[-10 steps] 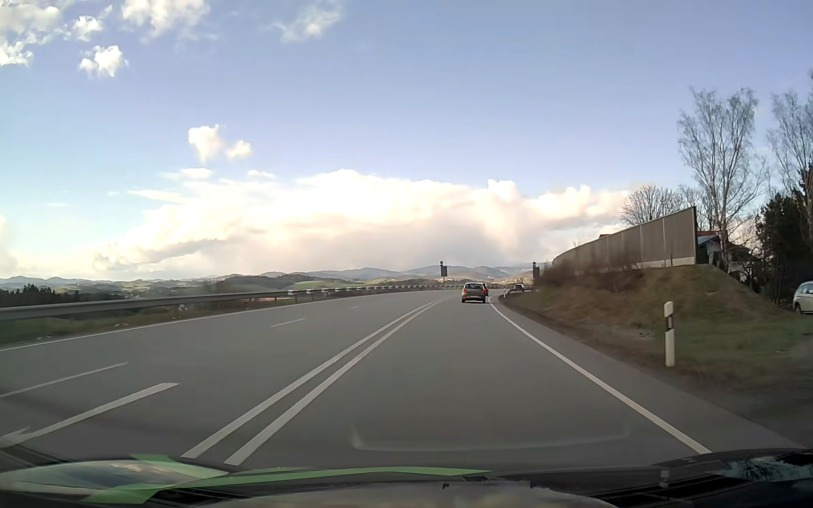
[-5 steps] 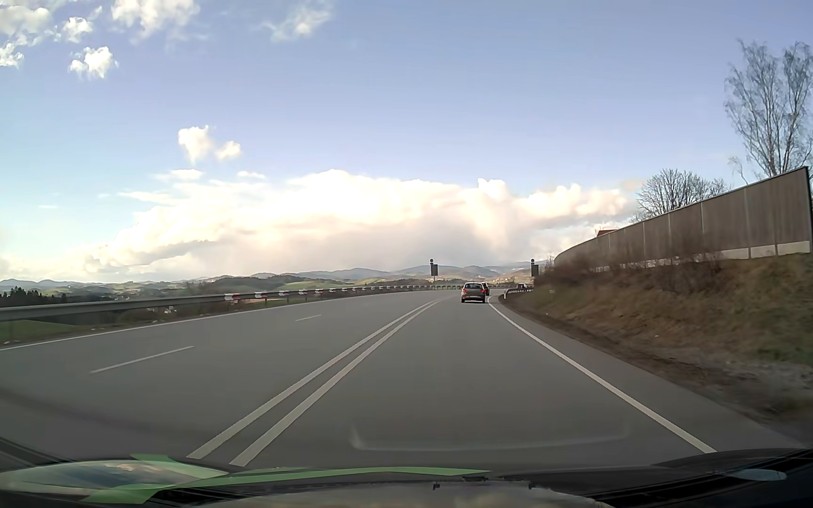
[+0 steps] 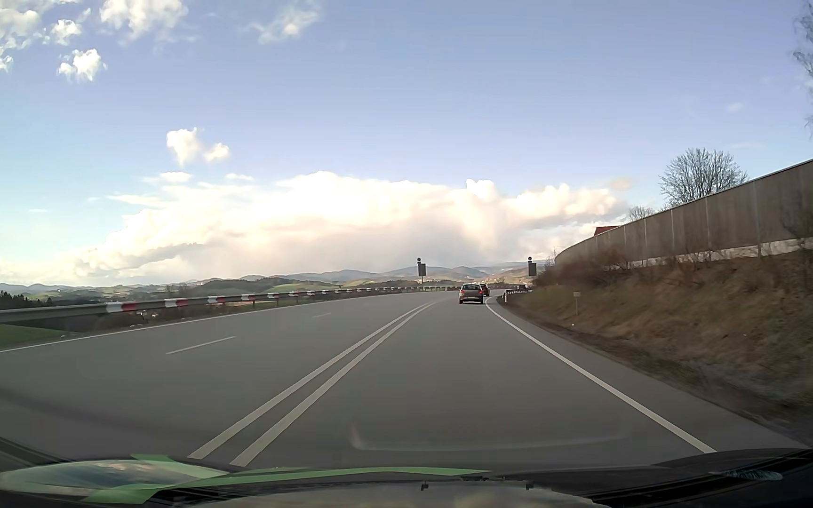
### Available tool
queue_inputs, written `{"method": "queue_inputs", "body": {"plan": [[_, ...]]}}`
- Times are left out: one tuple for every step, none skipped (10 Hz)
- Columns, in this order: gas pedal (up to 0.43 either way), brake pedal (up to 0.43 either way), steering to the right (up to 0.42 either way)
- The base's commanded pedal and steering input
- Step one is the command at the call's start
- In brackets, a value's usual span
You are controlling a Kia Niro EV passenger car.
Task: Follow the waypoints while adhering to traffic rules and regulations
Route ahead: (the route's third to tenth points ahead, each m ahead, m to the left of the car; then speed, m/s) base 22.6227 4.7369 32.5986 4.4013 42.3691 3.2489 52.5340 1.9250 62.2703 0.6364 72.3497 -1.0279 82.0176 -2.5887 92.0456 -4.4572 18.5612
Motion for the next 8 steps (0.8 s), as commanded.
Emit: {"method": "queue_inputs", "body": {"plan": [[0.079,0.000,0.008],[0.079,0.000,0.007],[0.079,0.000,0.007],[0.079,0.000,0.006],[0.079,0.000,0.006],[0.079,0.000,0.006],[0.079,0.000,0.006],[0.079,0.000,0.006]]}}
